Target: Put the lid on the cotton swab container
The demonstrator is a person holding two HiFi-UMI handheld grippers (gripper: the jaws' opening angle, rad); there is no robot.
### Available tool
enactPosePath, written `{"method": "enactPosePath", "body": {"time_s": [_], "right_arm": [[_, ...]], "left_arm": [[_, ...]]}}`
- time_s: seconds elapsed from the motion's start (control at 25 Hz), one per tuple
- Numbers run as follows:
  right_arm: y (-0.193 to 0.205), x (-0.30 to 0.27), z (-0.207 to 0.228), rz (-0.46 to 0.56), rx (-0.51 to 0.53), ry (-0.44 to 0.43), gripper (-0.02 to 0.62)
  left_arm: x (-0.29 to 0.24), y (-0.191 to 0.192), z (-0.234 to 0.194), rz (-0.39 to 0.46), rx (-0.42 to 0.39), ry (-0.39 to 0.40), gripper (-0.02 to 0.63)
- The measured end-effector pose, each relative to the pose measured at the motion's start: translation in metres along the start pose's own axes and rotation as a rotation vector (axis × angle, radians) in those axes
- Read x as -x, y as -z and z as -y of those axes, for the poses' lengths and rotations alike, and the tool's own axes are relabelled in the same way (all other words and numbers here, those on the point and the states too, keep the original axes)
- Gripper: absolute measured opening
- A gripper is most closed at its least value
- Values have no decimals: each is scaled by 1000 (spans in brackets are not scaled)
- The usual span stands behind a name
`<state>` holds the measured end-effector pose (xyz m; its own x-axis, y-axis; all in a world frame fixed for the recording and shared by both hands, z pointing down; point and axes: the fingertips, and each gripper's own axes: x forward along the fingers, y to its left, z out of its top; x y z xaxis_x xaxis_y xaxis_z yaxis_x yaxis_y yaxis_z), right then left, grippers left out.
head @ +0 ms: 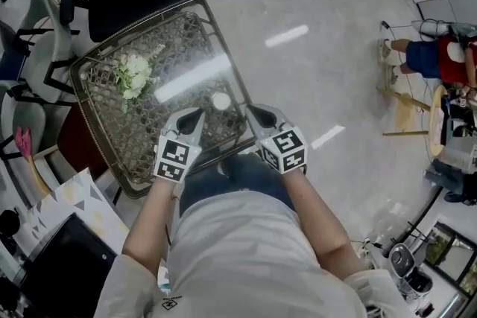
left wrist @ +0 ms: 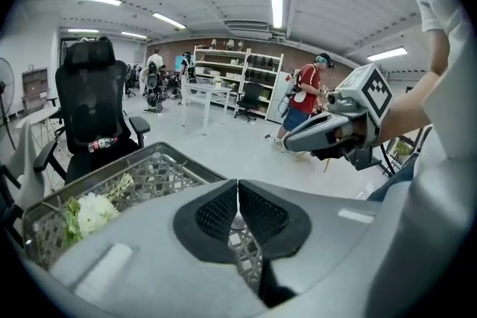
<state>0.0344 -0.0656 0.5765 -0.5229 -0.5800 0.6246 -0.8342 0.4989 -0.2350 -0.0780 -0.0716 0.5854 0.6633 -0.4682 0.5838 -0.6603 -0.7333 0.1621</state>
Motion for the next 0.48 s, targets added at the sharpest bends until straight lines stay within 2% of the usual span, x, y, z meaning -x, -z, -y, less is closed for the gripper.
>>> {"method": "enactPosePath", "body": {"time_s": [0.48], "right_arm": [[-54, 102, 18, 240, -19, 86, 3]], "left_arm": [[15, -95, 52, 115, -158, 53, 9]]}}
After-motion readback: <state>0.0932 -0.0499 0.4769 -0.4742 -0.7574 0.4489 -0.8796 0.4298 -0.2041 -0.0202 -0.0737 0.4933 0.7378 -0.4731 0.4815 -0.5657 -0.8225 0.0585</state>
